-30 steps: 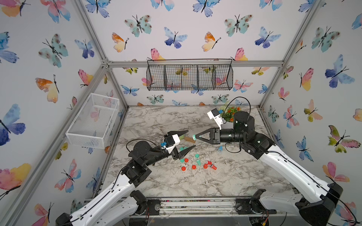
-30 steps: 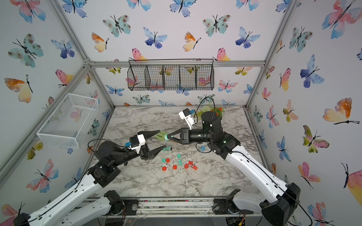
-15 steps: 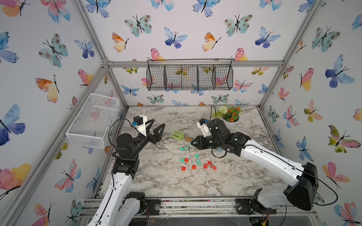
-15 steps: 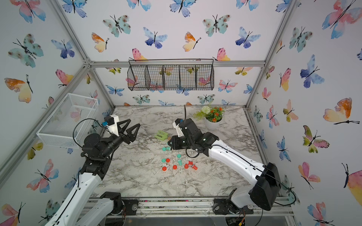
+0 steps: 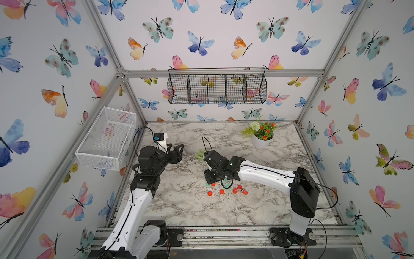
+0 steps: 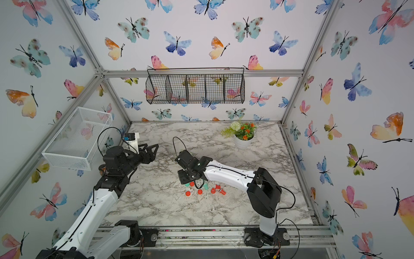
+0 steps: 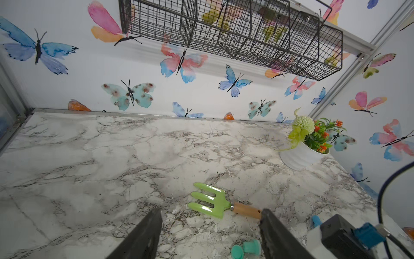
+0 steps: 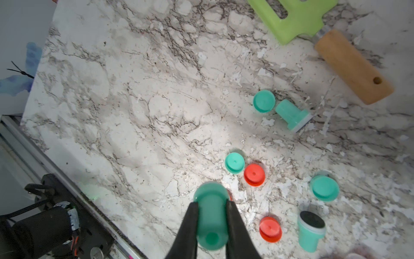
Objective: Close the stamp cap
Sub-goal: Close the cover of the stamp.
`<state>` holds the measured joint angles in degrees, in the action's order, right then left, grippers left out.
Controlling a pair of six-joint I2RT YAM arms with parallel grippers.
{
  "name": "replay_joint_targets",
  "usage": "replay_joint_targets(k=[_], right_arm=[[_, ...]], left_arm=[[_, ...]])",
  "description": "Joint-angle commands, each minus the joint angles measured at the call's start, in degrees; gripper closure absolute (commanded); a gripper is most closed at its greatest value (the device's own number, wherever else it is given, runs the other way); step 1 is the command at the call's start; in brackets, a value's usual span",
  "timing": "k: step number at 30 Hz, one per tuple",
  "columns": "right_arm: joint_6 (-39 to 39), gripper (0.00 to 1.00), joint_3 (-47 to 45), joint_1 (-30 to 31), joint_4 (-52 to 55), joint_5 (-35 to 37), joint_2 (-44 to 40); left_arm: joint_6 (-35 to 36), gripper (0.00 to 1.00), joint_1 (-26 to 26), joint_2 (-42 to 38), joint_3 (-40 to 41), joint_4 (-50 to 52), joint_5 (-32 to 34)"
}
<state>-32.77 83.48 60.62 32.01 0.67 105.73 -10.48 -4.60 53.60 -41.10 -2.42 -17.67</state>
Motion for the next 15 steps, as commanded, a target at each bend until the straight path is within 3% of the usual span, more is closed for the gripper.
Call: replay_joint_targets(k=[1, 15], right_arm=[[1.2, 0.92, 1.7, -0.1, 2.8, 2.5, 1.1], [1.9, 0.92, 0.7, 0.5, 0.3, 1.9, 8.3]], left_arm=[[2.0, 0.29, 0.2, 0.0, -1.5, 2.5, 2.4], [2.1, 0.29, 0.6, -2.7, 0.1, 3.3, 2.8]])
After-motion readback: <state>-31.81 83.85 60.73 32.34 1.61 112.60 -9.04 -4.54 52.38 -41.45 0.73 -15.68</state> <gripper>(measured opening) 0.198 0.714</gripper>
